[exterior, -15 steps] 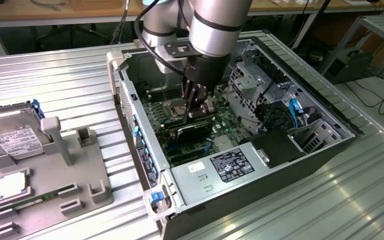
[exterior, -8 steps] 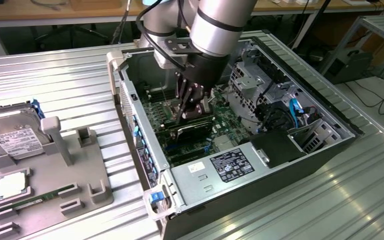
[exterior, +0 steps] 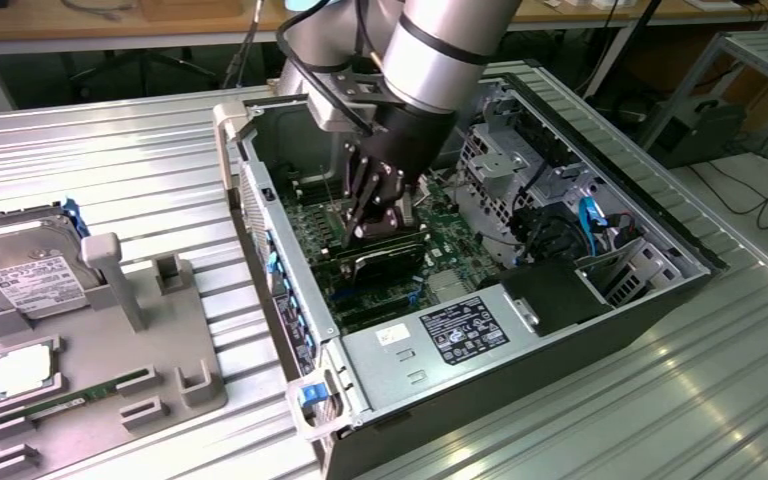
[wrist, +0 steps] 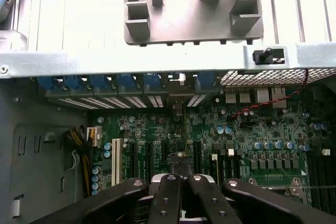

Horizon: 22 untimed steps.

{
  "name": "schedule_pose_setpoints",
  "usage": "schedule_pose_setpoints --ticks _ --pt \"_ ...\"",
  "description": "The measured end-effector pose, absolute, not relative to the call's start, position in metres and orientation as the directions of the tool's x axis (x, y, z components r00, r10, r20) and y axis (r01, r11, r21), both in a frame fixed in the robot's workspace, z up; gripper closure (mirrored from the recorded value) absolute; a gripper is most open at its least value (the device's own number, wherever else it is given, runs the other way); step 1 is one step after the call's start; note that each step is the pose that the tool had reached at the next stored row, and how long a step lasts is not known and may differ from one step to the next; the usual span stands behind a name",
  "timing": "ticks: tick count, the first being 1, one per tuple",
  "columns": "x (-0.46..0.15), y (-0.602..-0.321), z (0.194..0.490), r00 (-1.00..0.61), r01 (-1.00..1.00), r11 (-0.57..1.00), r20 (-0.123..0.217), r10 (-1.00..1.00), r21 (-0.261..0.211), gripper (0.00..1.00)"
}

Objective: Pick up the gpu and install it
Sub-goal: 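Press down on the gpu until it lock into place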

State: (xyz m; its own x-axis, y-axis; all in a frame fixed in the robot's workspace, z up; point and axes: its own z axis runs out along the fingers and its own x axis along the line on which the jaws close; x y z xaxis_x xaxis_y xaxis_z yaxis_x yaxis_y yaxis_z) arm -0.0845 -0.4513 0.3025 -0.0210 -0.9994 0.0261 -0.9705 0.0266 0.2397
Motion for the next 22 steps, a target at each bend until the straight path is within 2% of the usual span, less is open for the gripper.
schedule_pose_setpoints --ticks 4,14,22 --pt "-0.085 -0.451 0.302 -0.016 -0.957 0.023 0.027 -1.0 0.289 0.89" --pt "-0.093 -0.449 0.3 -0.014 -0.956 0.02 0.024 -1.0 0.291 0.89" --pt "-0.103 -0.435 0.297 -0.013 -0.956 0.02 0.024 -1.0 0.291 0.89"
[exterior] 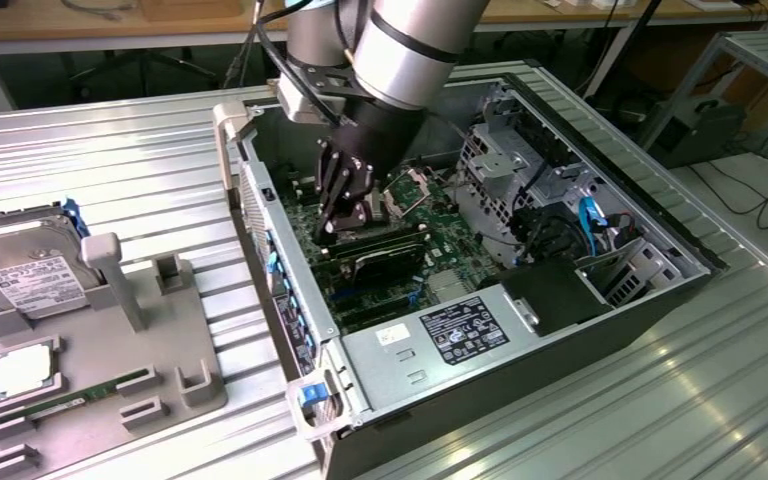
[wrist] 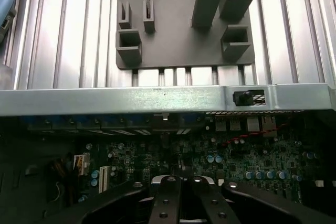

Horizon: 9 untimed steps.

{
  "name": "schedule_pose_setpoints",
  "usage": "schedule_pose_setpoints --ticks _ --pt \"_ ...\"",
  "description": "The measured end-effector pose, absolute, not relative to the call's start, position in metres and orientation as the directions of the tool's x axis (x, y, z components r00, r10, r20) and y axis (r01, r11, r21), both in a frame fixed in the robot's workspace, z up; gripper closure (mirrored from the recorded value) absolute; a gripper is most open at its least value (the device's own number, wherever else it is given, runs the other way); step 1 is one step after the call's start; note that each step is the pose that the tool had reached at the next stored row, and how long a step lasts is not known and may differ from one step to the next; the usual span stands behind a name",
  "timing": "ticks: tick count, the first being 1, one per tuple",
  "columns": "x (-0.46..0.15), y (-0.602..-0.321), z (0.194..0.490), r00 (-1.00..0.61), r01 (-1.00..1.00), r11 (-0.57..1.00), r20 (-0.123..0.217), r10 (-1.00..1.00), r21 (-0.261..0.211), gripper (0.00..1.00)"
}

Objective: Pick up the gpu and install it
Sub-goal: 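Press down on the gpu until it lock into place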

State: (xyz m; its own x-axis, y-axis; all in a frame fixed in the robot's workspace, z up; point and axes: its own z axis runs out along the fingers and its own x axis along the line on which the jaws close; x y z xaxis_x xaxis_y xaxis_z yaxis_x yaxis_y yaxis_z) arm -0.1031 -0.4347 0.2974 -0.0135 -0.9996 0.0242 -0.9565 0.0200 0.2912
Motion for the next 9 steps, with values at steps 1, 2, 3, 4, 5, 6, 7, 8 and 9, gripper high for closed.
schedule_pose_setpoints --ticks 1,2,3,4,5,6,7,8,9 --pt "-0.105 -0.434 0.297 -0.013 -0.956 0.02 0.024 -1.0 0.291 0.89" --pt "-0.107 -0.434 0.297 -0.014 -0.956 0.02 0.024 -1.0 0.291 0.89" --pt "-0.108 -0.434 0.296 -0.014 -0.956 0.02 0.024 -1.0 0.291 0.89" --pt "-0.11 -0.434 0.296 -0.014 -0.956 0.02 0.024 -1.0 0.291 0.89" --pt "-0.112 -0.433 0.296 -0.013 -0.956 0.02 0.024 -1.0 0.291 0.89" --pt "-0.113 -0.432 0.296 -0.014 -0.956 0.02 0.025 -1.0 0.291 0.89" --pt "-0.114 -0.431 0.296 -0.014 -0.956 0.02 0.024 -1.0 0.291 0.89" --pt "-0.115 -0.43 0.296 -0.014 -0.956 0.02 0.024 -1.0 0.291 0.89" --pt "-0.117 -0.43 0.295 -0.014 -0.956 0.02 0.024 -1.0 0.291 0.89"
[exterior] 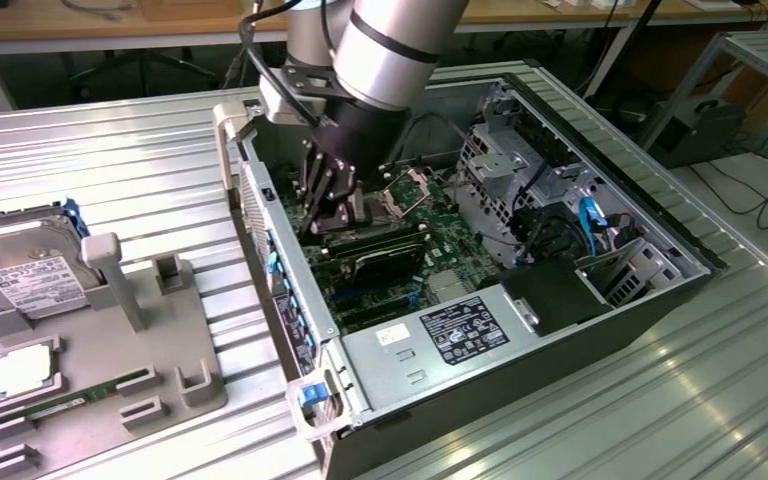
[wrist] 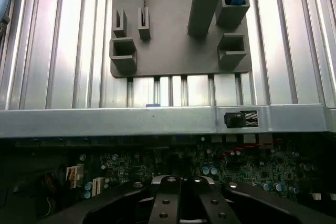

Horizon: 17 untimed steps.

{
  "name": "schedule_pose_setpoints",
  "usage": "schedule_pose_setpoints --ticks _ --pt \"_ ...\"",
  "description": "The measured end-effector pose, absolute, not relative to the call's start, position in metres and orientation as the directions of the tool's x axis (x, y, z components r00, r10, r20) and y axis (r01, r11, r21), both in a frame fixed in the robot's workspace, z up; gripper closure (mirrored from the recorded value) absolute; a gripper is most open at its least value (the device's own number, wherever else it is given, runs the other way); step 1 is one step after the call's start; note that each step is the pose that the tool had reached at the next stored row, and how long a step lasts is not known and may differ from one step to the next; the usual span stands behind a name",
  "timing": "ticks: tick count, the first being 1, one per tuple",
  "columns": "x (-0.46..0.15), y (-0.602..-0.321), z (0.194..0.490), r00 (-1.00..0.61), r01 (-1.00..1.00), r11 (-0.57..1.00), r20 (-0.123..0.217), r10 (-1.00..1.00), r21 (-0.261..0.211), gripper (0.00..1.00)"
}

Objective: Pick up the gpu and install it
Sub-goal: 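Press down on the gpu until it lock into place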

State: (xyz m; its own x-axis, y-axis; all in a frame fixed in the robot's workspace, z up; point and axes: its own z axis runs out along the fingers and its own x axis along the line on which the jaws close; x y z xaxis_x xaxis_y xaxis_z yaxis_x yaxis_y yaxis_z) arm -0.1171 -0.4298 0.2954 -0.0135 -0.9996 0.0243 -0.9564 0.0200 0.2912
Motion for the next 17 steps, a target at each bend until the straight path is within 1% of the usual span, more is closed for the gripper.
schedule_pose_setpoints --ticks 12,17 --pt "-0.1233 -0.4301 0.2941 -0.013 -0.956 0.019 0.022 -1.0 0.292 0.89" --pt "-0.1234 -0.4324 0.2936 -0.013 -0.956 0.017 0.013 -1.0 0.292 0.89"
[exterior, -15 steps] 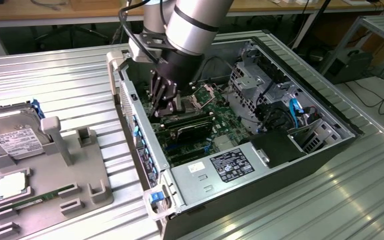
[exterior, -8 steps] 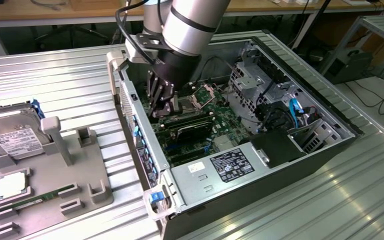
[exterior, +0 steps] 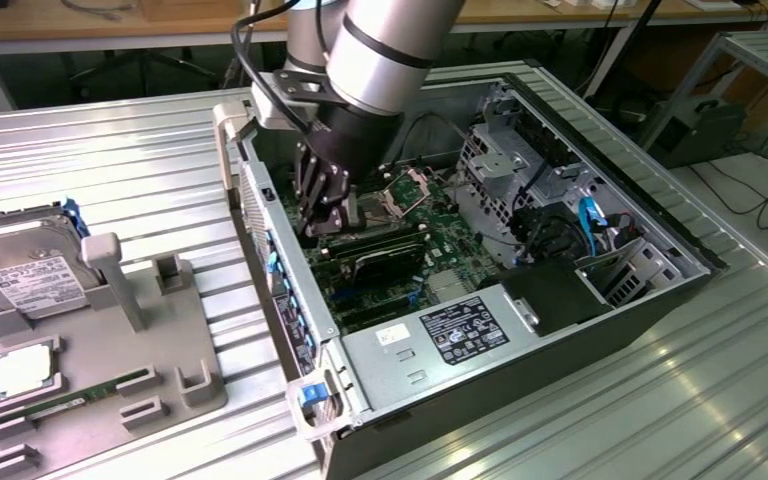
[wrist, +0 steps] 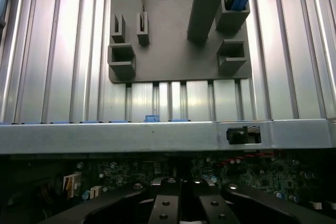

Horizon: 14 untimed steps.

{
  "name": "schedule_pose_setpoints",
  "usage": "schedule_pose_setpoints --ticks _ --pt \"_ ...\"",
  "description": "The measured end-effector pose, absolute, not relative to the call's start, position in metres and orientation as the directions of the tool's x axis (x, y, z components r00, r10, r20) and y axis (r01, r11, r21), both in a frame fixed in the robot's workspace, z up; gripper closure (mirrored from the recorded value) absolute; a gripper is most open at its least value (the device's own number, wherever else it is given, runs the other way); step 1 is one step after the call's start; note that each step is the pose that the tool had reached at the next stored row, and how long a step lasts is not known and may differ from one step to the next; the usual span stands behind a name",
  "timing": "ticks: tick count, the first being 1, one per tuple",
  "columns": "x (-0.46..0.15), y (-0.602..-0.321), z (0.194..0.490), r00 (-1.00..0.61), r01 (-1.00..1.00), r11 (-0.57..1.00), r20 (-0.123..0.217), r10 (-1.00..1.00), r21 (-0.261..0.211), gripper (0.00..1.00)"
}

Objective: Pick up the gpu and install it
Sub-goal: 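Press down on the gpu until it lock into place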

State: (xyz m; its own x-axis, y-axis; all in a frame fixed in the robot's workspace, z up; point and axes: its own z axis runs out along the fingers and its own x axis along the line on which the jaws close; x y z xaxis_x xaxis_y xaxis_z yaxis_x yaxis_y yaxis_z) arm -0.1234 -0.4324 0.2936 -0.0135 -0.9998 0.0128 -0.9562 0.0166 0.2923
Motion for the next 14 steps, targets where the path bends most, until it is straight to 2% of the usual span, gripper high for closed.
schedule_pose_setpoints --ticks 14 --pt "-0.1233 -0.4395 0.2927 -0.011 -0.956 0.001 -0.031 -0.999 0.295 0.89"
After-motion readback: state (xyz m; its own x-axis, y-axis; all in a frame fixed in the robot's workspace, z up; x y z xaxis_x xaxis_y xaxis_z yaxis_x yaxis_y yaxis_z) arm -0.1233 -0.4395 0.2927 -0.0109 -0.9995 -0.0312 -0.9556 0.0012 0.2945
